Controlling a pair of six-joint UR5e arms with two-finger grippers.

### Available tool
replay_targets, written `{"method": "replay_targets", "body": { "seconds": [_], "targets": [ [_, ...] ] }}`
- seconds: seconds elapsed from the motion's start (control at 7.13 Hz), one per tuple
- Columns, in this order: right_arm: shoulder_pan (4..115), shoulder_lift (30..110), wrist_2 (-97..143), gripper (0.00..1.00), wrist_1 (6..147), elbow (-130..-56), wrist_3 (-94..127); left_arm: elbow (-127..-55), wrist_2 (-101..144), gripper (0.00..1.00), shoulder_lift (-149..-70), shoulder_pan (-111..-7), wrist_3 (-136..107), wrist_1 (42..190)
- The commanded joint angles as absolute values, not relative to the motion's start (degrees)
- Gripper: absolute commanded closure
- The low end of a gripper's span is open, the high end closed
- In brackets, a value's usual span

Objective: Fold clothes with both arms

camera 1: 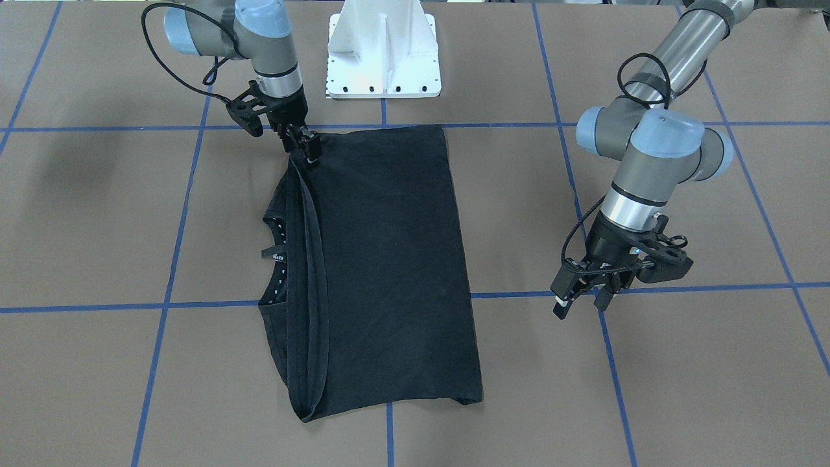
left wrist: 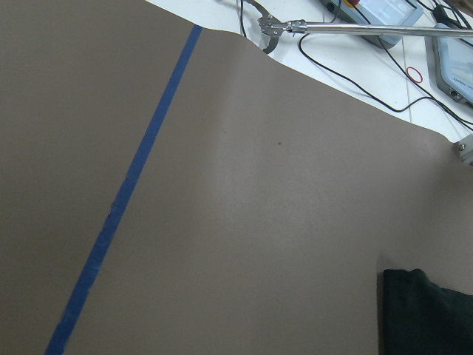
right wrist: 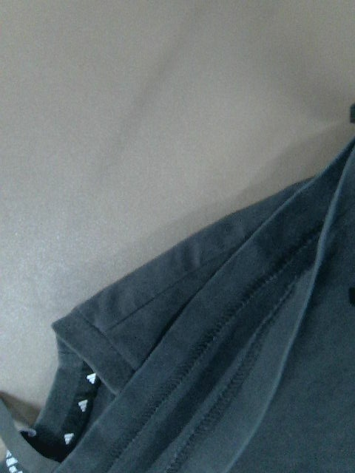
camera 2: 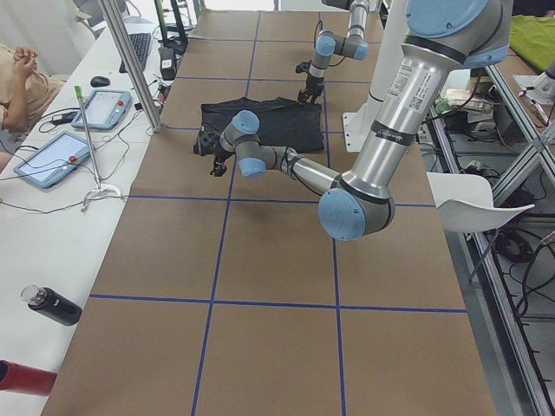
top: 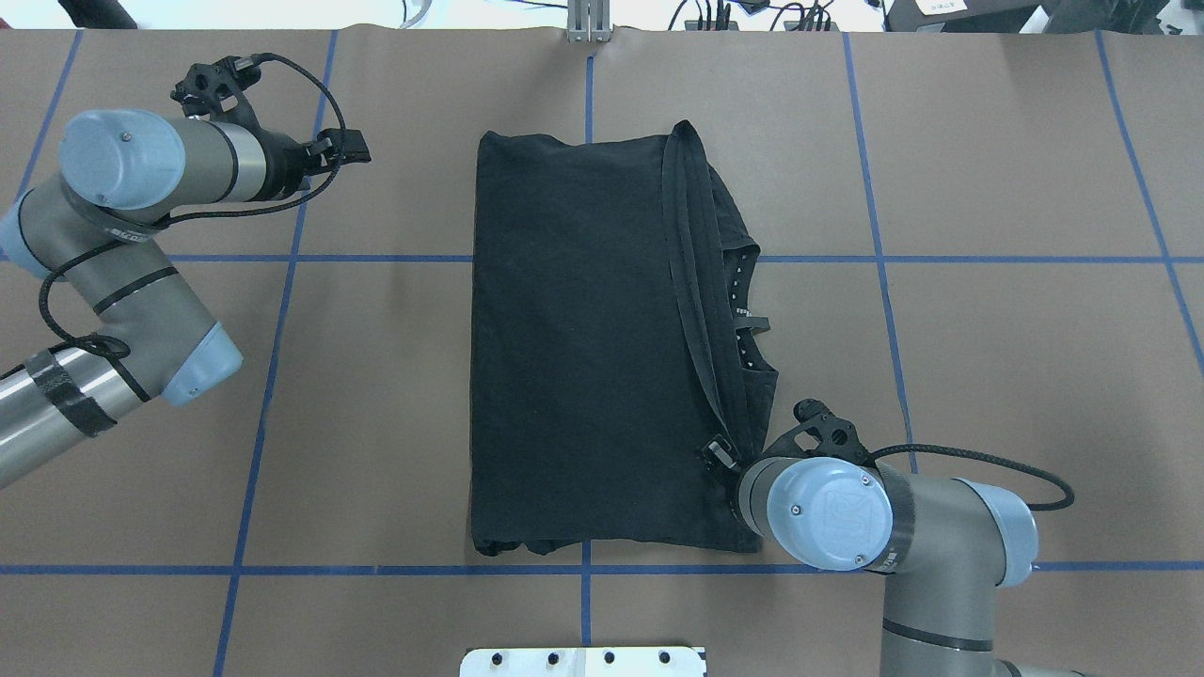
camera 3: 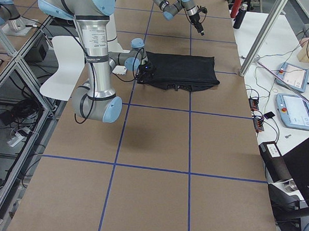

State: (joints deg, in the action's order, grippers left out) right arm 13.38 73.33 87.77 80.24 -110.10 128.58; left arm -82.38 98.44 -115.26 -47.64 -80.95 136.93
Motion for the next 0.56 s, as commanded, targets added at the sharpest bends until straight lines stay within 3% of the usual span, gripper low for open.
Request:
{"method": "replay_targets", "body": {
  "seconds": [0.0,0.42],
  "targets": [
    [13.36,73.30,87.98,1.00,80.24,-110.13,128.58,-82.62,98.44,0.00,-115.22,-47.64,-80.95,136.93],
    [13.53,73.21,88.33,1.00,80.24,-111.87,128.41,-82.79,98.44,0.00,-115.22,-47.64,-80.95,136.93]
  ]
}}
